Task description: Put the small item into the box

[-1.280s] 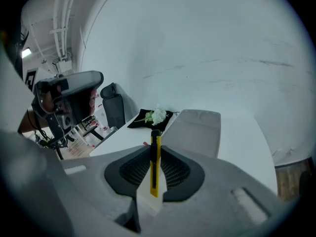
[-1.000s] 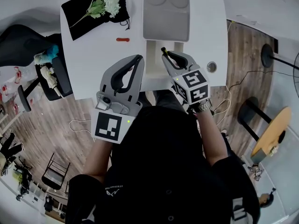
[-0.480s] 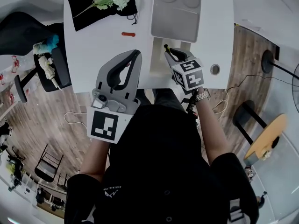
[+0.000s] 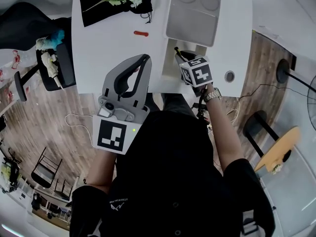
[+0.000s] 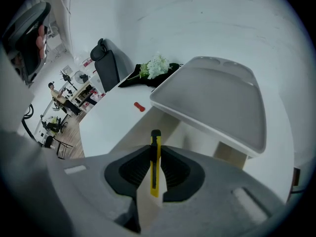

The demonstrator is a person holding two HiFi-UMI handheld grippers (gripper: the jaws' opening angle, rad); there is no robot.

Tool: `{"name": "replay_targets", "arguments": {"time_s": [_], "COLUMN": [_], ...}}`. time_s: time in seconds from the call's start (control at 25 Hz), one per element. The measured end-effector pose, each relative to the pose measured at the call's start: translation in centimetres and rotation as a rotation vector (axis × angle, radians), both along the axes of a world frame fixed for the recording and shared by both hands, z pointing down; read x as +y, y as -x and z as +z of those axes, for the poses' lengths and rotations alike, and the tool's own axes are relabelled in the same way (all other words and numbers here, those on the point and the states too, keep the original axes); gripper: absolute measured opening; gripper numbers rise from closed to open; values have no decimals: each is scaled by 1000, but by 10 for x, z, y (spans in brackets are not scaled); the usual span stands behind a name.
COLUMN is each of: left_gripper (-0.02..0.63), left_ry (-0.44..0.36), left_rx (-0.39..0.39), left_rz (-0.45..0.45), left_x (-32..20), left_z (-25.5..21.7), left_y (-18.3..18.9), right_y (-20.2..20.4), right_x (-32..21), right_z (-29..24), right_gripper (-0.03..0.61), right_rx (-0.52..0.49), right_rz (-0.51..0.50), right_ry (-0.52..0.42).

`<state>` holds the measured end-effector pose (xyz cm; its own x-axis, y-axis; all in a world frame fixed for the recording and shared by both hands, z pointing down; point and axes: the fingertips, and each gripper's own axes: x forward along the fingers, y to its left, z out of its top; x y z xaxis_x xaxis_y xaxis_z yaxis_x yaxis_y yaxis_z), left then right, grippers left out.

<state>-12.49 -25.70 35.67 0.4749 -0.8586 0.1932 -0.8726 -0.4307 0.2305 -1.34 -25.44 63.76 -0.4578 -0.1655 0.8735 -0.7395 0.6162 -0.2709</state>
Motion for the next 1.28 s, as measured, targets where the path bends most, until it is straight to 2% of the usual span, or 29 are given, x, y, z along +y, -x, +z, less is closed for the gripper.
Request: {"name": "replay_targets", "arguments": {"time_s": [0.36, 0.88, 1.08, 1.28], "left_gripper": [5, 5, 5, 5], "left_ry": [6, -1, -7, -15], "left_rx": [-3, 0, -1, -4], "left_rz": [-57, -102, -98, -85], "left_x": [7, 13, 17, 22], "left_z": [4, 2, 1, -2], "left_y": [17, 25, 22, 15], "right_y": [0, 3, 3, -5], "right_x": [6, 8, 4, -7], "right_z": [30, 36, 30, 12], "right_gripper": [66, 75, 80, 78], "right_rx": [63, 77, 64, 46], "right_rz": [-31, -62, -53, 3], "right_ry": [90, 111, 77, 2]}}
